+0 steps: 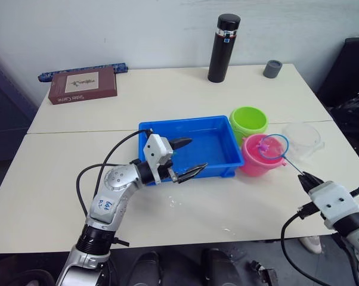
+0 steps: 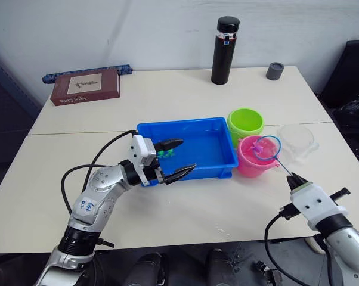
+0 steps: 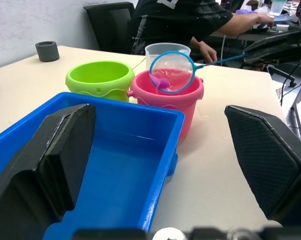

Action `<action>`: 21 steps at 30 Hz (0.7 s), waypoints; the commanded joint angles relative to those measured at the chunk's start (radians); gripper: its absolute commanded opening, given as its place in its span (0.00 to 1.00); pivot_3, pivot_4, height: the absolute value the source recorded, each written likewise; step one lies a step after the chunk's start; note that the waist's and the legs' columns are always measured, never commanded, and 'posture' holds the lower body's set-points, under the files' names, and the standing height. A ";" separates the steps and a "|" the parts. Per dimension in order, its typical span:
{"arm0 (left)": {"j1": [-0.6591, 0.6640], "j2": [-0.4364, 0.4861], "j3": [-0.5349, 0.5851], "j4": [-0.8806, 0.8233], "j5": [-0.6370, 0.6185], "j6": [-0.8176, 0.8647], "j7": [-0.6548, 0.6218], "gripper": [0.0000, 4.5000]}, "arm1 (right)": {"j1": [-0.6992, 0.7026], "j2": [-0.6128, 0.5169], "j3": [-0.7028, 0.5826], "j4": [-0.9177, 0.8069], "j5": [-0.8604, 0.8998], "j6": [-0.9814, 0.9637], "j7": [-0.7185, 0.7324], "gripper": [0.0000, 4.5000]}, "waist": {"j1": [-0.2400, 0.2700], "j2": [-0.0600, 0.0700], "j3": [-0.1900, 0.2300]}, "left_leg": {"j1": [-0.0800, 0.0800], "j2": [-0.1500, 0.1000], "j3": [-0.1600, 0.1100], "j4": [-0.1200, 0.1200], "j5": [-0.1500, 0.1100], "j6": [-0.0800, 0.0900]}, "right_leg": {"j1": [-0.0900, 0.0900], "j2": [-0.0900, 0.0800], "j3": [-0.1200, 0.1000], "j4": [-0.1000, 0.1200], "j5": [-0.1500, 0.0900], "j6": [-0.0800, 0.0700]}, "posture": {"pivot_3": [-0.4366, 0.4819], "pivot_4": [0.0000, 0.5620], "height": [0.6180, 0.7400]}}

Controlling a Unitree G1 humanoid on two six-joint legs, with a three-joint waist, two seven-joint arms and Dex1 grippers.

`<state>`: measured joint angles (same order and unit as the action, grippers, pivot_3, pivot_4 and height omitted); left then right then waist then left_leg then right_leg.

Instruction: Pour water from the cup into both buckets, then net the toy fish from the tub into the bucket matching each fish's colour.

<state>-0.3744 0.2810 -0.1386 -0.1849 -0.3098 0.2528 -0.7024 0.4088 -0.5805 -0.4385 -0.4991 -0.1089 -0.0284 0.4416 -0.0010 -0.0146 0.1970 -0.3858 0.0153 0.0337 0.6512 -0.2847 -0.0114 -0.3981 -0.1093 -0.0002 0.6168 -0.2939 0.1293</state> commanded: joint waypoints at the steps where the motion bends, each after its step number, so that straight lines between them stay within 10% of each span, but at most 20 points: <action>1: -0.002 -0.002 -0.006 -0.031 -0.004 -0.014 -0.005 0.99 | 0.004 -0.034 -0.010 0.017 -0.103 -0.131 -0.043 0.00 | 0.000 0.000 0.000 | 0.000 0.000 0.000 0.000 0.000 0.000 | 0.000 0.000 0.000 0.000 0.000 0.000 | 0.48 0.27 1.00; 21: 0.002 -0.004 -0.007 -0.032 0.001 -0.022 -0.002 0.99 | -0.011 -0.193 -0.053 0.183 -0.572 -0.517 -0.318 0.00 | 0.000 0.000 0.000 | 0.001 0.000 0.000 0.000 0.000 0.000 | 0.002 0.000 0.000 -0.002 0.000 0.001 | 0.48 0.27 1.00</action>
<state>-0.3744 0.2802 -0.1390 -0.1848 -0.3077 0.2490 -0.7022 0.3998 -0.7642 -0.4482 -0.3079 -0.6744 -0.5347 0.1504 -0.0006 -0.0149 0.1971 -0.3852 0.0149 0.0335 0.6515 -0.2845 -0.0116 -0.3961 -0.1095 -0.0002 0.6150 -0.2937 0.1298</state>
